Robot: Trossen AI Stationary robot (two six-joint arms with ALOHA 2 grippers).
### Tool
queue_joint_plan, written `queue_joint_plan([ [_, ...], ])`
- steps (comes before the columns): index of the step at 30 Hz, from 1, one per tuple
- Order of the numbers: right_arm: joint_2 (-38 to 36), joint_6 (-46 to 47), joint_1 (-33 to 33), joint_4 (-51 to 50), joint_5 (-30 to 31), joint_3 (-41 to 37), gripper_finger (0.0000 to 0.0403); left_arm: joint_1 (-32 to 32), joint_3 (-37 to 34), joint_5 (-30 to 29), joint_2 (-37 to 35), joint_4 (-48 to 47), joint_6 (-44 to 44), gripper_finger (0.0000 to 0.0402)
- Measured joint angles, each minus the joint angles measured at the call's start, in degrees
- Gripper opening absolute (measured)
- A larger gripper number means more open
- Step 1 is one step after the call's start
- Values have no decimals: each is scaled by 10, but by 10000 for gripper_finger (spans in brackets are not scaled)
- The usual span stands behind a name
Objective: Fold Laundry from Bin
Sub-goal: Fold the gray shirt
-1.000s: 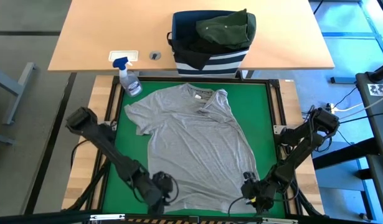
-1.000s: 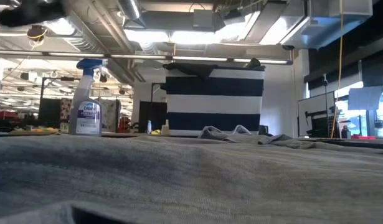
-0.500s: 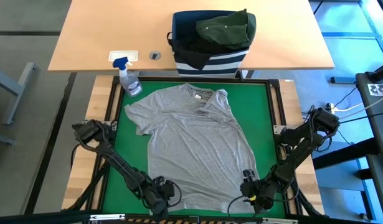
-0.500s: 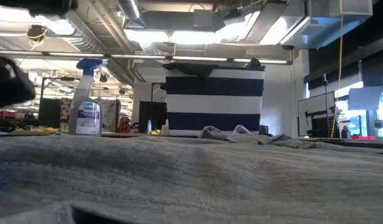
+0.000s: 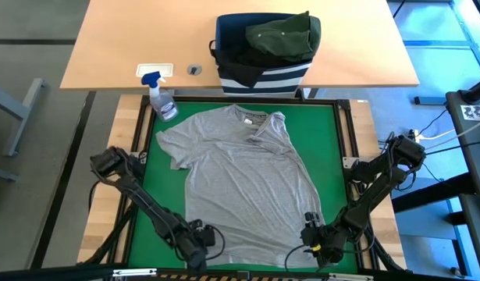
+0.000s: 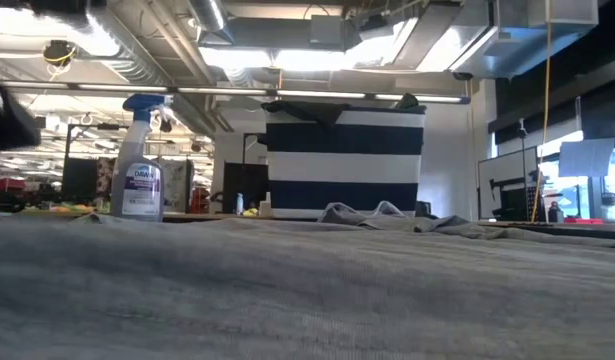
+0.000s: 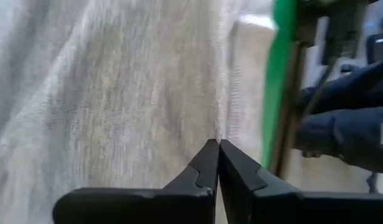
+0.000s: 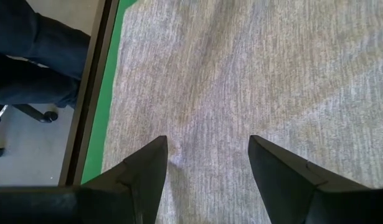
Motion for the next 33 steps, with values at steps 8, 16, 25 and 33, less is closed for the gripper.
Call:
queue_joint_plan([
  [8,0,-2,0,0,24,0,225,4,0,-27,-13,-98,-2,13],
  [16,0,-2,0,0,24,0,225,18,0,-18,-13,-103,-1,28],
  [25,0,-2,0,0,24,0,225,37,0,141,-38,-38,18,117],
  [33,-1,-2,0,0,29,0,225,-22,0,62,-49,62,40,136],
])
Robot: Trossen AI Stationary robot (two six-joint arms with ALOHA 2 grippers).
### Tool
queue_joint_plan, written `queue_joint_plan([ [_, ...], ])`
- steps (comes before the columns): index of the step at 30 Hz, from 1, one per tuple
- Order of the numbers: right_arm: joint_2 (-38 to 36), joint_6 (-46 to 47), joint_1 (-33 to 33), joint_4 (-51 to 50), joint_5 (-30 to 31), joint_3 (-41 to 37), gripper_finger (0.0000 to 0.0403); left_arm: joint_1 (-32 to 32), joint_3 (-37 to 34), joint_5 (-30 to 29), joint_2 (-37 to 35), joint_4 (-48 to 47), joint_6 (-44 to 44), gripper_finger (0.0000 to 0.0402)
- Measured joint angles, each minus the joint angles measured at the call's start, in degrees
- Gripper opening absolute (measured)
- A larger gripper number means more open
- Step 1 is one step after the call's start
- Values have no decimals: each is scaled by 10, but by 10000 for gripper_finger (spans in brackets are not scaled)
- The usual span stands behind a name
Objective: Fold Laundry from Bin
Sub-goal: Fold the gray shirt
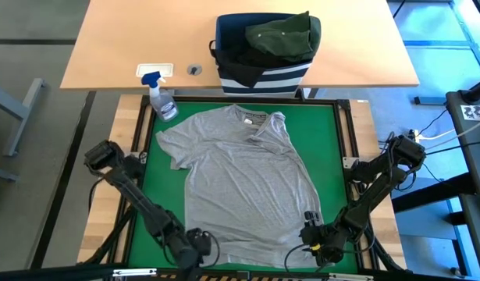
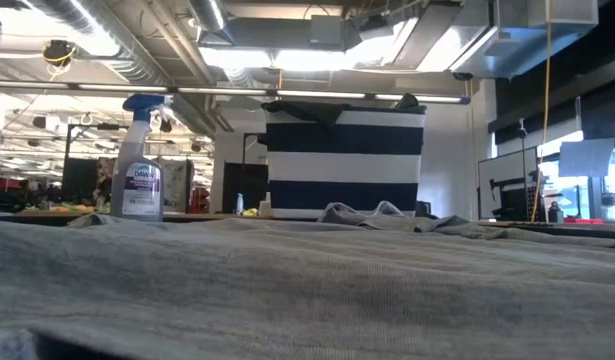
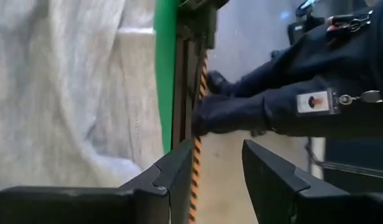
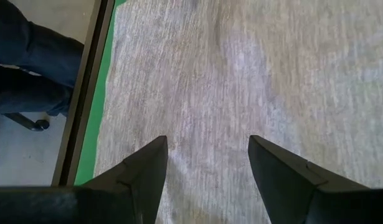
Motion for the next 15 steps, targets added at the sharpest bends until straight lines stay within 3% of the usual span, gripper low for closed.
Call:
queue_joint_plan([
  [9,0,-4,0,-11,19,0,225,-12,0,-78,36,-92,1,127],
  [15,0,-4,0,-15,19,0,225,-13,-2,-73,36,-122,4,114],
])
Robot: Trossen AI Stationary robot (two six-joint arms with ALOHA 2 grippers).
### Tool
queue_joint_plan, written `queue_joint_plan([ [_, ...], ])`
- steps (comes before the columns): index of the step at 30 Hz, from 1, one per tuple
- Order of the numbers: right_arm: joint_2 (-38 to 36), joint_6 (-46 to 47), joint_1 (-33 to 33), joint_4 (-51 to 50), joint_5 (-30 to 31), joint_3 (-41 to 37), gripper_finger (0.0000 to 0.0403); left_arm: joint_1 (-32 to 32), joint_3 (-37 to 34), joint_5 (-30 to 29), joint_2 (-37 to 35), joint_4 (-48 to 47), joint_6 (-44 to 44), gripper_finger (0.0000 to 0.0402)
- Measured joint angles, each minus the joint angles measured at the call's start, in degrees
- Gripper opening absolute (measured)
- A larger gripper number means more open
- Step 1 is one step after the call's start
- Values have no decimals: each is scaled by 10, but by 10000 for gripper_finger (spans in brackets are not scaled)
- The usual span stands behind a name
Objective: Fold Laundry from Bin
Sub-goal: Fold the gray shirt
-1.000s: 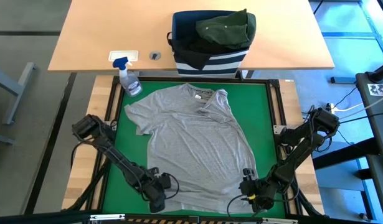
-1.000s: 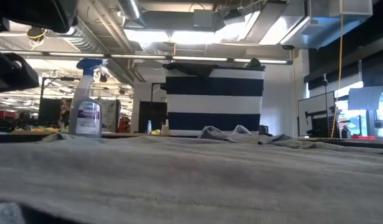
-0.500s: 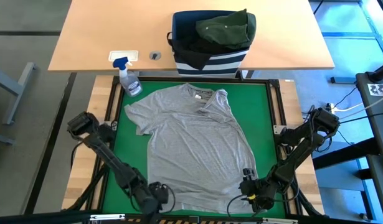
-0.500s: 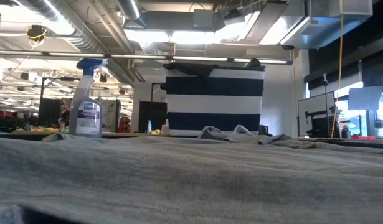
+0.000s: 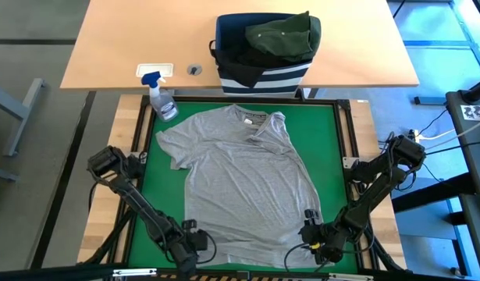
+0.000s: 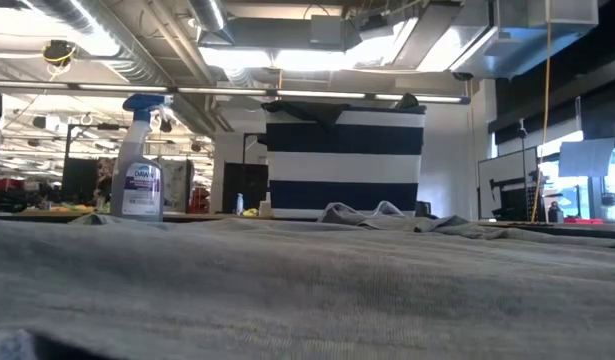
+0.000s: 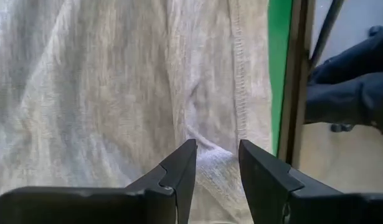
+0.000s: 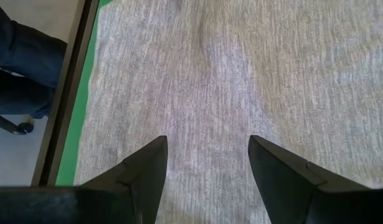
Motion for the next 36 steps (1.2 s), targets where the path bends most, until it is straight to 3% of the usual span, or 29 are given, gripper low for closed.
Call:
queue_joint_plan([
  [11,0,-1,0,0,15,0,225,1,-23,13,0,-24,16,89],
  [19,0,0,0,0,15,0,225,5,-22,19,-2,-22,16,8],
  [29,0,11,0,1,-21,12,225,-8,47,64,-34,0,55,2],
  [36,0,10,0,-1,-58,13,225,-44,48,77,-21,20,79,4],
])
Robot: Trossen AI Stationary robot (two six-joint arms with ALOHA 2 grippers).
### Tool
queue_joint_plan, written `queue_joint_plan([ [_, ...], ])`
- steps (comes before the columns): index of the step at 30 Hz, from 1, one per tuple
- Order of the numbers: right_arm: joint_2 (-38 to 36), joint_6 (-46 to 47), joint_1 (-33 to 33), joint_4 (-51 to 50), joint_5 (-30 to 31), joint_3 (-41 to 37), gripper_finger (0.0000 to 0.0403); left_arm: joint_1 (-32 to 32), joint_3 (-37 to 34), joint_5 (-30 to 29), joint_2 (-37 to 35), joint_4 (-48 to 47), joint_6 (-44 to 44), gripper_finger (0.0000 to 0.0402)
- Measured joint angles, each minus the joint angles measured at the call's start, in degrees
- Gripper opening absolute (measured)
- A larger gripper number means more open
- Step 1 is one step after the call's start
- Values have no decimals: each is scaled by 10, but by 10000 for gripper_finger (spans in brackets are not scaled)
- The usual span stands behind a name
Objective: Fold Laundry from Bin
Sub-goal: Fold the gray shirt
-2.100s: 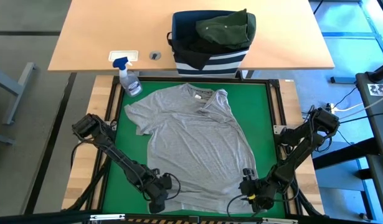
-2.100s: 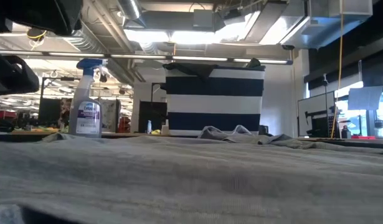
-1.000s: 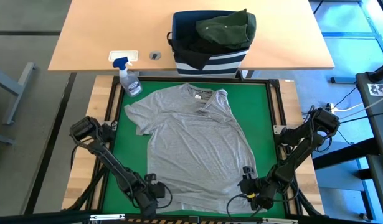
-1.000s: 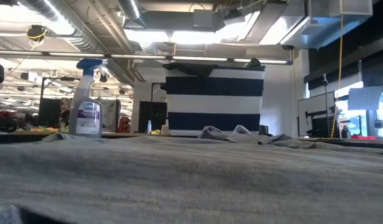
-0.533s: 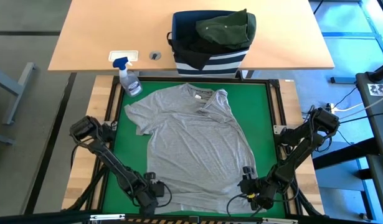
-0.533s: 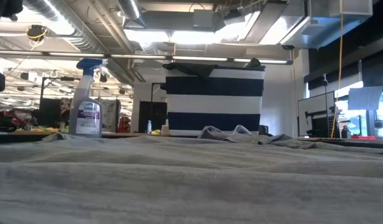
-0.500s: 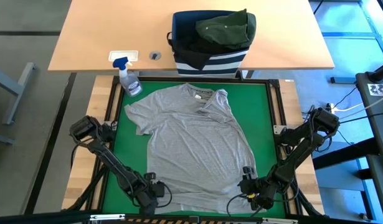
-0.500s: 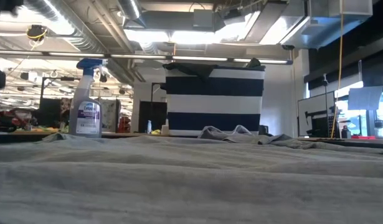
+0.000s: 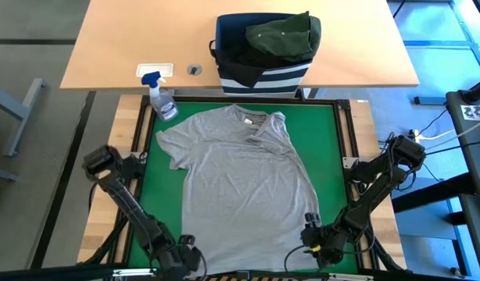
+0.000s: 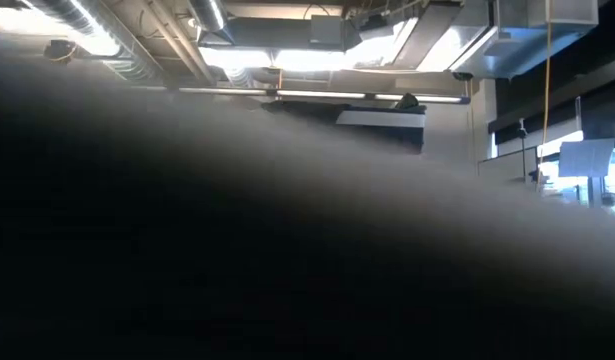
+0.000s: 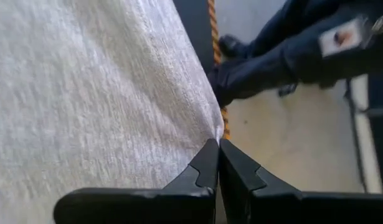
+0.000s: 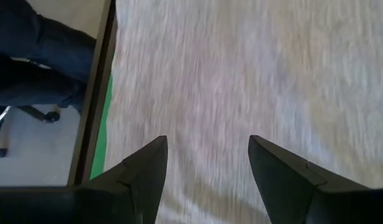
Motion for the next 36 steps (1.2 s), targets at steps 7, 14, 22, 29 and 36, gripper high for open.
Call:
queue_joint_plan([
  [7,0,-12,0,-6,-18,0,225,-7,0,-8,33,28,-4,10],
  [14,-2,1,0,-19,-19,0,225,19,0,108,39,15,-12,76],
  [22,-59,-18,-35,-45,-16,0,225,46,-1,229,13,1,-86,122],
  [29,-124,-111,-129,-99,12,0,225,80,0,67,-95,-184,-45,124],
  [36,-145,-239,-311,-140,-18,0,225,148,-1,-148,-219,-332,7,107],
])
